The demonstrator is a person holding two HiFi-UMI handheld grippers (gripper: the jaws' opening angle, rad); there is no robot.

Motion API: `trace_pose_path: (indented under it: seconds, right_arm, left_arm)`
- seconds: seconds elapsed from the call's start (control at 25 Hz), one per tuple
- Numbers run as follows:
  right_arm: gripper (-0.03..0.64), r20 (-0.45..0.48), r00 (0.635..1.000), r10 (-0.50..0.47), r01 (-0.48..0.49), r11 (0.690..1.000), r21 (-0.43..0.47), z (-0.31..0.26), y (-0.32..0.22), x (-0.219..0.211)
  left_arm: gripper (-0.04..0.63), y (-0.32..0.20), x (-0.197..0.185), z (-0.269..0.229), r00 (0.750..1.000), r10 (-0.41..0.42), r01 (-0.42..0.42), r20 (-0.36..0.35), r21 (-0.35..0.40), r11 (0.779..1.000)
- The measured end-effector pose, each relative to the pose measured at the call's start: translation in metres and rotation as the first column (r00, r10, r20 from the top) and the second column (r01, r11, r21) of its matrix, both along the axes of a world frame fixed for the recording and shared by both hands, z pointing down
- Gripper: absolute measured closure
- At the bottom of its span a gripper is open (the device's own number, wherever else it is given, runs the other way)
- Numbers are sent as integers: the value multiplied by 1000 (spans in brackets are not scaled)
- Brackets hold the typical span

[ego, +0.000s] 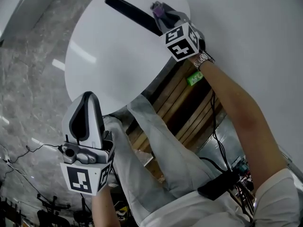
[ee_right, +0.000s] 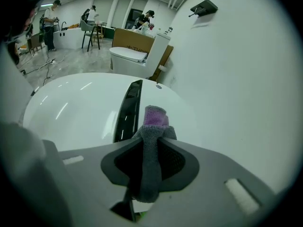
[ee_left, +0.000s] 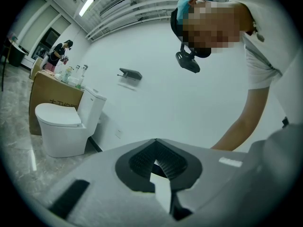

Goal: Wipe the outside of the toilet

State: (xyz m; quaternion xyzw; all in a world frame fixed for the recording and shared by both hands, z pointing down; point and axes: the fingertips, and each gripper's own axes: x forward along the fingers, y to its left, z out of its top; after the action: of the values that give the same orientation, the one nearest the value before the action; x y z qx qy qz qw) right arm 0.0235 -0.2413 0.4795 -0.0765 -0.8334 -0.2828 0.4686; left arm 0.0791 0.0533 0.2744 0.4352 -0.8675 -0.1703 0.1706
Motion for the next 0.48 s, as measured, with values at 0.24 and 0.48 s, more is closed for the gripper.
trace_pose_path:
  seconds: [0.24,0.48]
  right_arm:
    - [532,23,1000,21,-22,999,36,7,34,25]
    - [532,-92,995,-35,36,999,11,39,85,55]
  left_arm:
    - [592,37,20,11,1000,-3,3,-14,0,1000]
    - [592,63,31,14,999,40,-40,-20,2,999]
